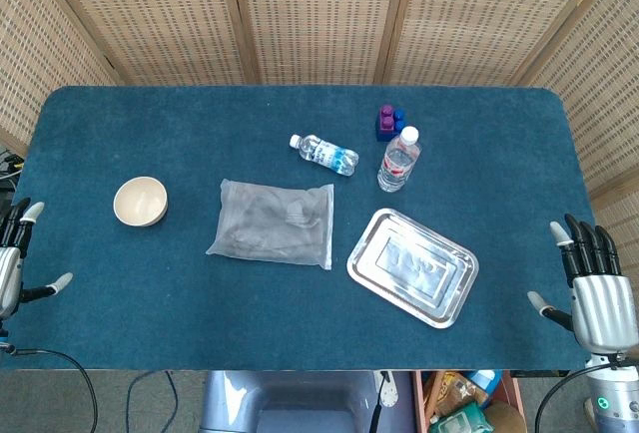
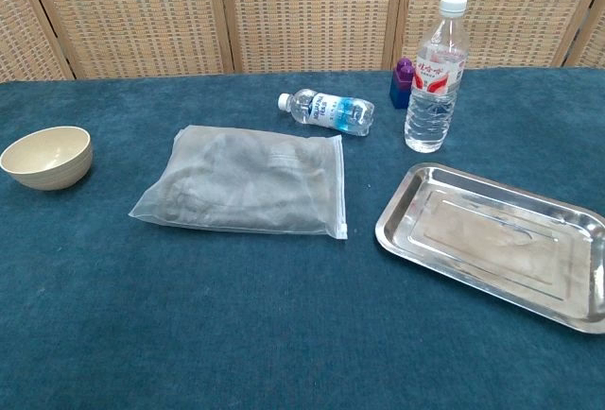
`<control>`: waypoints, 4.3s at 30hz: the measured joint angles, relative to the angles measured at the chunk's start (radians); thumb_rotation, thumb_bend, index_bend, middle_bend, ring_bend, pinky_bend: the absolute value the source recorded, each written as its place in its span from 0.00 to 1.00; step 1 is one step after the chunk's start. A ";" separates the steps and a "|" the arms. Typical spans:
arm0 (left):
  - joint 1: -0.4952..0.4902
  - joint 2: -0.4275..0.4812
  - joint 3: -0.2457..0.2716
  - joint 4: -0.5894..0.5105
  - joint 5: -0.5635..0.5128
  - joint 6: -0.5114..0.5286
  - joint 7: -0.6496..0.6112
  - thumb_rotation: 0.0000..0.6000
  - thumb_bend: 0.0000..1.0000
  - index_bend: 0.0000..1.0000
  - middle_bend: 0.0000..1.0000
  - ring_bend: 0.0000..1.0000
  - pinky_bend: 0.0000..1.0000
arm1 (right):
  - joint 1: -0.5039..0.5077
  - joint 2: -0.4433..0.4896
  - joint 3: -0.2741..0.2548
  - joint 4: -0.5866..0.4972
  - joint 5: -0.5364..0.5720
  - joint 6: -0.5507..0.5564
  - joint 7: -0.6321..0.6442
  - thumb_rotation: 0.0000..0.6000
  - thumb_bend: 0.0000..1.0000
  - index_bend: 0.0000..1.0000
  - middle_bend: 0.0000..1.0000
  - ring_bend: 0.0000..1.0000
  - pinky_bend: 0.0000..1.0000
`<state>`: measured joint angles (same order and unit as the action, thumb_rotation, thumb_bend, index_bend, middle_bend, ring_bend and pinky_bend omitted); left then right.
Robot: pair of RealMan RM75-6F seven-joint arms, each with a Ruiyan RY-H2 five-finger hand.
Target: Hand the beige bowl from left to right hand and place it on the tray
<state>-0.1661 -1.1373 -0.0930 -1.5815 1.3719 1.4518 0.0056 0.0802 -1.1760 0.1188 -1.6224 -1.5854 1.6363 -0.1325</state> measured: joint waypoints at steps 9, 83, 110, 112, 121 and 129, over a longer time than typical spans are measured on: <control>0.001 -0.006 -0.002 0.010 0.005 -0.001 0.008 1.00 0.00 0.00 0.00 0.00 0.00 | 0.000 0.007 -0.003 -0.012 0.005 -0.012 -0.012 1.00 0.00 0.00 0.00 0.00 0.00; -0.634 -0.271 0.231 0.264 0.661 -0.314 -0.014 1.00 0.32 0.71 0.00 0.00 0.00 | 0.061 -0.046 0.053 0.101 0.221 -0.167 -0.006 1.00 0.00 0.00 0.00 0.00 0.00; -0.836 -0.482 0.256 0.433 0.667 -0.457 -0.066 1.00 0.22 0.05 0.00 0.00 0.00 | 0.072 -0.060 0.073 0.130 0.281 -0.193 -0.023 1.00 0.00 0.00 0.00 0.00 0.00; -0.835 -0.472 0.259 0.424 0.660 -0.451 -0.065 1.00 0.19 0.00 0.00 0.00 0.00 | 0.073 -0.059 0.072 0.131 0.280 -0.194 -0.023 1.00 0.00 0.00 0.00 0.00 0.00; -0.804 -0.399 0.254 0.370 0.613 -0.372 -0.086 1.00 0.00 0.00 0.00 0.00 0.00 | 0.072 -0.057 0.062 0.121 0.260 -0.188 -0.026 1.00 0.00 0.00 0.00 0.00 0.00; -0.654 -0.191 0.205 0.259 0.397 -0.251 -0.075 1.00 0.00 0.00 0.00 0.00 0.00 | 0.086 -0.050 0.023 0.113 0.172 -0.197 -0.036 1.00 0.00 0.00 0.00 0.00 0.00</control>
<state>-0.8203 -1.3283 0.1118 -1.3229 1.7685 1.2012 -0.0690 0.1662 -1.2260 0.1414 -1.5098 -1.4130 1.4393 -0.1686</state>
